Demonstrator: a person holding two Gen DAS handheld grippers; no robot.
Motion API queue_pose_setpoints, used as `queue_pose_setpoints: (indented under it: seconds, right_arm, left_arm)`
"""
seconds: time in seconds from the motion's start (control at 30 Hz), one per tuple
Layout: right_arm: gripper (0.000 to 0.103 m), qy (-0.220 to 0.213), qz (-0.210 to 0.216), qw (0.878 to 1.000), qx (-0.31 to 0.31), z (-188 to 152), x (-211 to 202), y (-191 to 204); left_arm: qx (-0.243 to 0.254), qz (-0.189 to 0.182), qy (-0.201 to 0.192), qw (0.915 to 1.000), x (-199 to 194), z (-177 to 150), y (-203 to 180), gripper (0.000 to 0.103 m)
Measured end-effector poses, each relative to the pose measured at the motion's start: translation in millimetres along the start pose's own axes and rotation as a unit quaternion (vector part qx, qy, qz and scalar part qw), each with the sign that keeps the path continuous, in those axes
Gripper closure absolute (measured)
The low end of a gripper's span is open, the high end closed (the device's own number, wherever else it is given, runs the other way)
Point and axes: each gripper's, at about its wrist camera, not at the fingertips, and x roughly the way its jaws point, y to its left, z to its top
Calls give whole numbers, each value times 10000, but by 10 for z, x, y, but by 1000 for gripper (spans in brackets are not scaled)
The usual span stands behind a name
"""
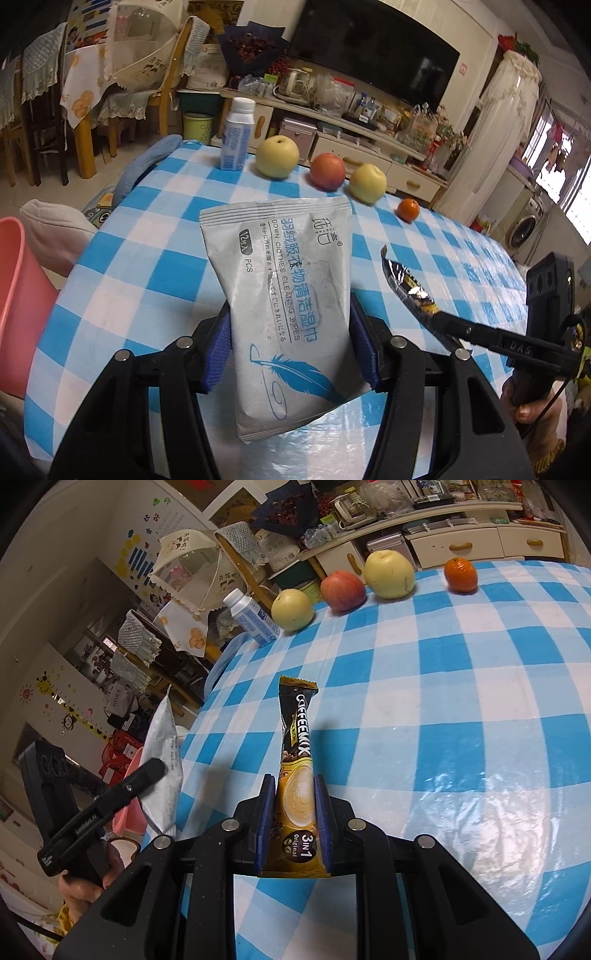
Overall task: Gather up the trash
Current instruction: 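Carry the coffee-mix stick and wipes packet over the pink bucket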
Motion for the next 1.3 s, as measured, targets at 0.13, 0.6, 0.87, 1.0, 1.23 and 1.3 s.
queue_pose_setpoints:
  seconds: [0.13, 0.6, 0.87, 1.0, 1.23, 1.3]
  right_arm:
    - [80, 67, 152, 9999, 8, -19, 100, 143]
    - [80, 261, 1038, 9942, 104, 4, 536, 975]
    - [80, 649, 1645, 9841, -183, 28, 1014, 1888]
    - [80, 894, 1872, 9777, -318, 22, 1354, 2400]
    - [80, 1223, 2020, 9709, -402, -43, 1880, 2982]
    - [80, 1321, 2009, 9700, -373, -79, 2013, 3062]
  left_arm:
    - [-181, 66, -82, 9998, -53, 35, 214, 45]
    - [-651, 868, -808, 9908, -590, 294, 1010, 45]
    - [-1322, 1611, -1187, 9708, -966, 344, 1728, 44]
    - [-1635, 2094, -1264, 9557, -1088, 359, 2076, 44]
    - [-1886, 2769, -1200, 9345, -1201, 346, 2515, 44]
    - [-2003, 2815, -1176, 9310, -1229, 329, 2640, 44]
